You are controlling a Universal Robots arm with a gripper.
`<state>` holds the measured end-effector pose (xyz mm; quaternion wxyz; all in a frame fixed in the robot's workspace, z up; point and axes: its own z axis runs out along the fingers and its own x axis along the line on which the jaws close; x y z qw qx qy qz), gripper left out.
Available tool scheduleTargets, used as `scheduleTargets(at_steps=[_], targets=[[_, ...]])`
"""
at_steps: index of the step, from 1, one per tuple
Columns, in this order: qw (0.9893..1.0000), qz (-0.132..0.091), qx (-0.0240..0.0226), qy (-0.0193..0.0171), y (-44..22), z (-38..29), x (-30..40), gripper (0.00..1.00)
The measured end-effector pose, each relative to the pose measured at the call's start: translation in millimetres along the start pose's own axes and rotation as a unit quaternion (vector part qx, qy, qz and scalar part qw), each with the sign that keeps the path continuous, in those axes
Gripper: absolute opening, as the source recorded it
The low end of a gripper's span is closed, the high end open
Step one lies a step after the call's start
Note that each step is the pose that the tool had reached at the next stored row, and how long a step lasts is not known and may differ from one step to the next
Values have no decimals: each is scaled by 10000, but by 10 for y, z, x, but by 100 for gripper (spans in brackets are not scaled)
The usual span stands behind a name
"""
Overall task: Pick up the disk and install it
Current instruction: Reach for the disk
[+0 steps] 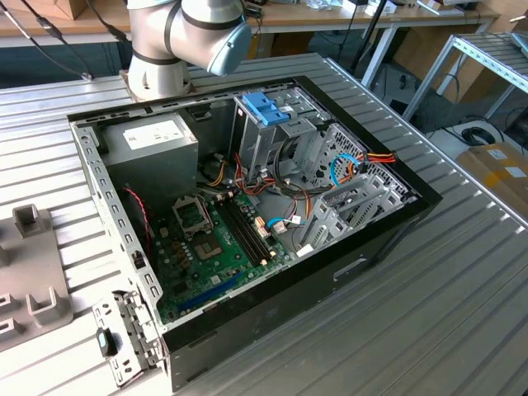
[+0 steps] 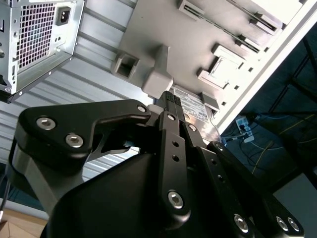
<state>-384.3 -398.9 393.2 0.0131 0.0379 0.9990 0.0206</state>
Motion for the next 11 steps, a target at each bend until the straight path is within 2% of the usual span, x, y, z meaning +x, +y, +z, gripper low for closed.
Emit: scheduleTargets(at_steps=[11], targets=[[10000,0,2,0,-6,-2,78,10]])
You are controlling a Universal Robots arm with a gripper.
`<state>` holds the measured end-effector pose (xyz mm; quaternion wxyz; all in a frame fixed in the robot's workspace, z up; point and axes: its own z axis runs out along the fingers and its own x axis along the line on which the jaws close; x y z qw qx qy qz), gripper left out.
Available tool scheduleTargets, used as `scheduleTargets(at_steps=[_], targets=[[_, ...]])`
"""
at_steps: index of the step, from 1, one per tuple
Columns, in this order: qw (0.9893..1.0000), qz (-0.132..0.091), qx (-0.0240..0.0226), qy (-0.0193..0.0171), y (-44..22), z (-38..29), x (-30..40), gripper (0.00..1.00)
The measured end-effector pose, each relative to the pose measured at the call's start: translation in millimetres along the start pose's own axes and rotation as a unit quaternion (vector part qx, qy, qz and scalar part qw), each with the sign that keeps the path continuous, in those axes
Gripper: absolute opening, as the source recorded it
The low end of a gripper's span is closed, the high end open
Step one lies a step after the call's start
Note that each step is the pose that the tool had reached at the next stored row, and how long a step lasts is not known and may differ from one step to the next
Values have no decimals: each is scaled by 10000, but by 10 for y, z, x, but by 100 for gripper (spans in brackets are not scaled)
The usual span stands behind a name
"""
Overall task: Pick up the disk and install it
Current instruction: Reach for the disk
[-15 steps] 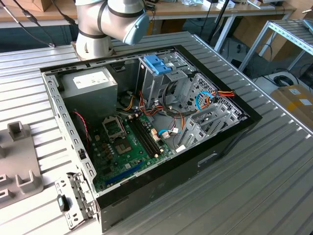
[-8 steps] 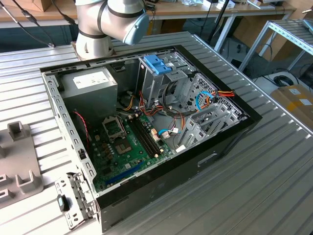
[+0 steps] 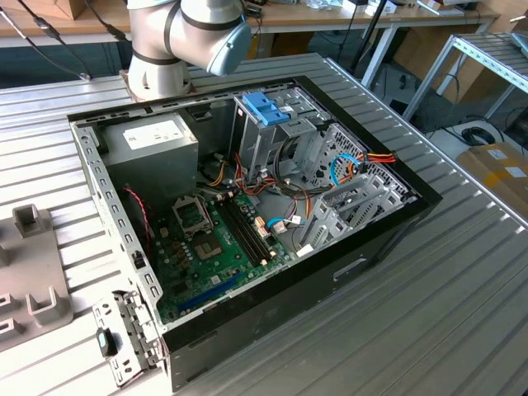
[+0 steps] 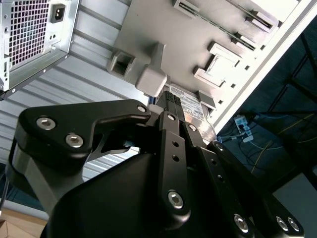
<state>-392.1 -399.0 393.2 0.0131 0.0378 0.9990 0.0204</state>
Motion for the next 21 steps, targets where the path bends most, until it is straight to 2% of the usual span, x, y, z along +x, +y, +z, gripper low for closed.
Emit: scheduleTargets(at_steps=[21], targets=[[10000,0,4,0,-8,-3,104,10]])
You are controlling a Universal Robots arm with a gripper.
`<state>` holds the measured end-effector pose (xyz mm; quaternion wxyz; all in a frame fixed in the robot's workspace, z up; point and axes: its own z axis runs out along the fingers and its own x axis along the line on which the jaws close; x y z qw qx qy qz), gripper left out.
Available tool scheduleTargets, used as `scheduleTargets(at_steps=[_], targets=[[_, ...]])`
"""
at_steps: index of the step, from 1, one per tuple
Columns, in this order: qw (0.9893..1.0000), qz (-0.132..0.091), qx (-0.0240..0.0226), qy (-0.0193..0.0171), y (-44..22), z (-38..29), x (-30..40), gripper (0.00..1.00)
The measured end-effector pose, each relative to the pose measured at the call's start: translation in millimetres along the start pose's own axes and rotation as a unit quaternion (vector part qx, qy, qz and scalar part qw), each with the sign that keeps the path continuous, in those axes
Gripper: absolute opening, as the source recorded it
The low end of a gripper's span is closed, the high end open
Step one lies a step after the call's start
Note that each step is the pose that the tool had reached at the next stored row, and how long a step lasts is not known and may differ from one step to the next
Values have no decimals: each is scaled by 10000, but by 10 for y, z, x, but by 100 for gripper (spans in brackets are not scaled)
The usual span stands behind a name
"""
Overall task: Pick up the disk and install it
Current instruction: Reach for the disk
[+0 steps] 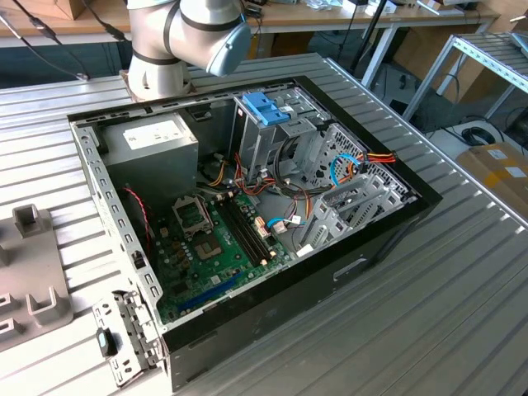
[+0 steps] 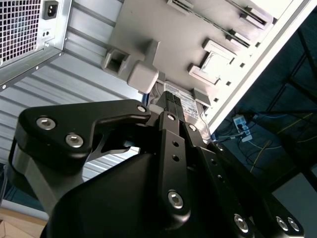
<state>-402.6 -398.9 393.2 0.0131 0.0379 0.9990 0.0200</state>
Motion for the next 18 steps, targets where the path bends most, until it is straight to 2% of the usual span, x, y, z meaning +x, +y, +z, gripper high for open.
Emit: scheduleTargets(at_steps=[18], targets=[[10000,0,3,0,-7,-3,99,10]])
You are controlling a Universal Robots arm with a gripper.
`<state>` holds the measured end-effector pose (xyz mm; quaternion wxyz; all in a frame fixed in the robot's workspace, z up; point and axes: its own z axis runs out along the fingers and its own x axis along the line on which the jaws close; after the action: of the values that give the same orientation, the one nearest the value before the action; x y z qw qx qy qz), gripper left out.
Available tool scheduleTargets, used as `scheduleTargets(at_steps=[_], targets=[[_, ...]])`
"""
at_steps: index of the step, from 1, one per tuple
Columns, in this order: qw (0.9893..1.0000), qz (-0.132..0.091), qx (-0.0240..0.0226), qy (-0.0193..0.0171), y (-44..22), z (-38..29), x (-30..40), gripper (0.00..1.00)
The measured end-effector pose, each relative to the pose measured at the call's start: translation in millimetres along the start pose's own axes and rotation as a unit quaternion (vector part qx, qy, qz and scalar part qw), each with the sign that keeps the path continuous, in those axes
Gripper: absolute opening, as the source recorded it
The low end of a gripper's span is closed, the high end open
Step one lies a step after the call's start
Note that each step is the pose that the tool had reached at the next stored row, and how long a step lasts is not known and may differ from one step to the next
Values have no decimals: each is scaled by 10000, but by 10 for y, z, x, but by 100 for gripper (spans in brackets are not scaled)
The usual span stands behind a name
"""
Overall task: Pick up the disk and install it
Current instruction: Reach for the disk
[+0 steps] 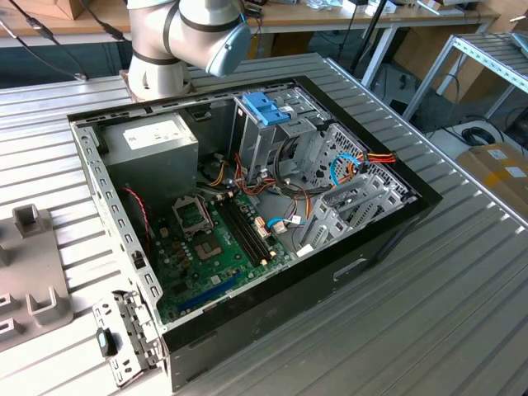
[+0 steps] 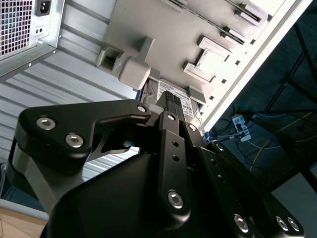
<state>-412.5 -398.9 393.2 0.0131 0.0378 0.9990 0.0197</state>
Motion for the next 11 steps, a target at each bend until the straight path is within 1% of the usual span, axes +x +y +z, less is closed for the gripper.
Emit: scheduleTargets(at_steps=[11], targets=[[10000,0,1,0,-4,-1,56,10]])
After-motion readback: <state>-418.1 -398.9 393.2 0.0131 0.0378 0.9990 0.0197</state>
